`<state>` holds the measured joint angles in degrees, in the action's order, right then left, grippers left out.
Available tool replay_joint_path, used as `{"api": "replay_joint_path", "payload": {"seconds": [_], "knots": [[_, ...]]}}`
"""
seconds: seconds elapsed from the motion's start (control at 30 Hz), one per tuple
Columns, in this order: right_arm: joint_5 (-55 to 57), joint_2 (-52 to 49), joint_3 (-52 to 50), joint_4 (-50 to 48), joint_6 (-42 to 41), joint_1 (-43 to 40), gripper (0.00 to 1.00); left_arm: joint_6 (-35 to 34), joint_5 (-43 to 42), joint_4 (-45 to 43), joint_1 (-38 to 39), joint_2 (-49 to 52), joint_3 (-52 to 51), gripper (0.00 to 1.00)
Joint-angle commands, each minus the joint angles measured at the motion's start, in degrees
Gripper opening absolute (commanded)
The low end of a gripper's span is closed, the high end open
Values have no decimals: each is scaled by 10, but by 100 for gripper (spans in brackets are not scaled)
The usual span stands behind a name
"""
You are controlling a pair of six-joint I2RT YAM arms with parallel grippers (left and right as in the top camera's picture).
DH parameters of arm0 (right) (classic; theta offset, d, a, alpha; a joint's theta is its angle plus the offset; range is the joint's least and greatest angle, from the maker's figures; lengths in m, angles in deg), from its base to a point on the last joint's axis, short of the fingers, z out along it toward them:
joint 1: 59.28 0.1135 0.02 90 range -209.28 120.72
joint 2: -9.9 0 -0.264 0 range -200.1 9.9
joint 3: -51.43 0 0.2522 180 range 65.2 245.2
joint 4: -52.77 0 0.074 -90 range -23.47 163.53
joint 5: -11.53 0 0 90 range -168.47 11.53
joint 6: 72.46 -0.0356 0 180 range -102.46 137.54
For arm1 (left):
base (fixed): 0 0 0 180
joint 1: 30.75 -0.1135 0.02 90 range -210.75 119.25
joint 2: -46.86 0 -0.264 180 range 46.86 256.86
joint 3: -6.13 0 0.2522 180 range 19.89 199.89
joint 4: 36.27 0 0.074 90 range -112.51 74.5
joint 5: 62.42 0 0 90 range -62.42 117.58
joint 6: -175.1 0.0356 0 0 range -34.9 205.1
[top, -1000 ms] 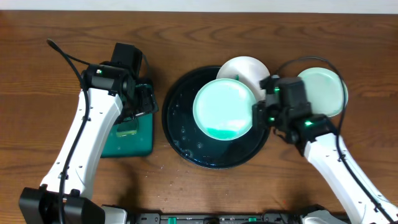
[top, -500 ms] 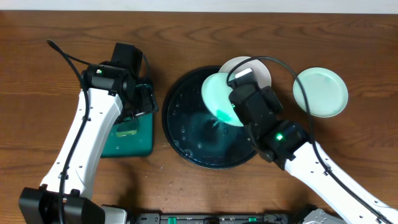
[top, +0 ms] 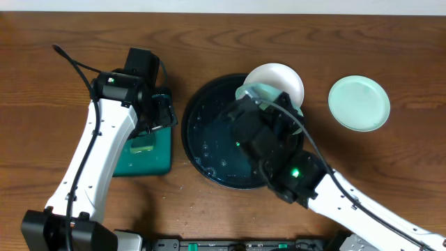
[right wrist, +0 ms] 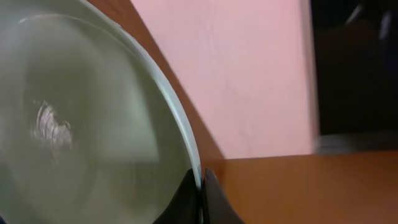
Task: Clean dirty plates on tray and stack at the side
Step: 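Tilt the green plate upright over the tray to drain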
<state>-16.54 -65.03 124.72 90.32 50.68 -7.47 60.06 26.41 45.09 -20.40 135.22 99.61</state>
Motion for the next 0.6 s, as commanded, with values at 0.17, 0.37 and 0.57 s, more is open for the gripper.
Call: {"api": "replay_joint_path", "payload": {"seconds": [0.17,0.37,0.57], "knots": [[99,7,16,-33,118,46,1,4,1,3,1,-3,4,81],[108,7,16,-39,127,53,1,4,1,3,1,-3,4,81],[70,2,15,-31,86,43,1,4,1,2,1,-3,4,81]]}}
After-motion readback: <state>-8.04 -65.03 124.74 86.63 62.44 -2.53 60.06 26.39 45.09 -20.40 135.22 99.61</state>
